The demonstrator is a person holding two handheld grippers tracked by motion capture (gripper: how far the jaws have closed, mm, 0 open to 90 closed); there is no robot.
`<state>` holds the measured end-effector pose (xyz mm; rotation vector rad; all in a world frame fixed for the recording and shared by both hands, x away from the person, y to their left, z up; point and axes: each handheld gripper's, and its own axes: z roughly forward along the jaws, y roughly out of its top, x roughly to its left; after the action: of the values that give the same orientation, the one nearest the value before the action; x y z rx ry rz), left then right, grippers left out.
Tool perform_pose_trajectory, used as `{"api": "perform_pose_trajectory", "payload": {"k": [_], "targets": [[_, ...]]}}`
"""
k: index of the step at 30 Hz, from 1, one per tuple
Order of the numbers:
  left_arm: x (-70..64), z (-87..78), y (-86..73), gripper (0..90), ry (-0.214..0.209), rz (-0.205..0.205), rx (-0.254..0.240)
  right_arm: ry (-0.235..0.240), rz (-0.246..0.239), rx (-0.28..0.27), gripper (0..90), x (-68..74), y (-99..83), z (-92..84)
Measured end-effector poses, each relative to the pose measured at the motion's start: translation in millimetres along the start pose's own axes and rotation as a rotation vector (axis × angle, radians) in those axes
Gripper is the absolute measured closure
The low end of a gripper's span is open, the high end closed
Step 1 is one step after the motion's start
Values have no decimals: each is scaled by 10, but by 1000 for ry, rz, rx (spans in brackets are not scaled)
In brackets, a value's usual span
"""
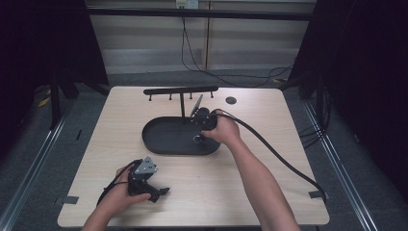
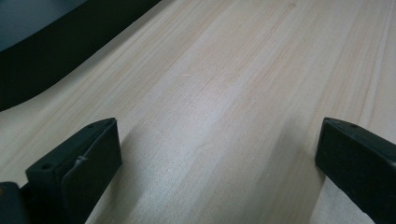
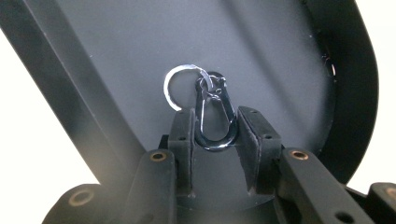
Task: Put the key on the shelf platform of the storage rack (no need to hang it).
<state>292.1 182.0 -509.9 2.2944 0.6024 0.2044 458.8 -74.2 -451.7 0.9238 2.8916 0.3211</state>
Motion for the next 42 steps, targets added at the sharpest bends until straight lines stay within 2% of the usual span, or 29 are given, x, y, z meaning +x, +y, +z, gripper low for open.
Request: {"api": "perform_pose_trajectory", "payload": {"k": [18, 25, 27, 34, 36, 39, 42], "targets": [[0, 0, 0, 1, 0, 2, 1, -20, -16, -10, 686, -34, 7, 43], [0, 0, 0, 1, 1, 2, 1, 2, -14, -5, 684, -29, 13, 83], [-1, 0, 0, 1, 1, 0, 0, -4, -29, -8, 683, -42, 14, 97], [0, 0, 0, 1, 0, 2, 1, 1, -18, -3, 679, -35, 11, 98], [0, 0, 0, 1, 1, 1, 0, 5, -2, -4, 634, -27, 14, 87], [0, 0, 0, 1, 0, 0, 0, 7, -3, -10, 615, -16, 16, 93], [-1, 0, 0, 1, 0, 1, 0, 3, -2, -6, 548, -7, 12, 81]]}}
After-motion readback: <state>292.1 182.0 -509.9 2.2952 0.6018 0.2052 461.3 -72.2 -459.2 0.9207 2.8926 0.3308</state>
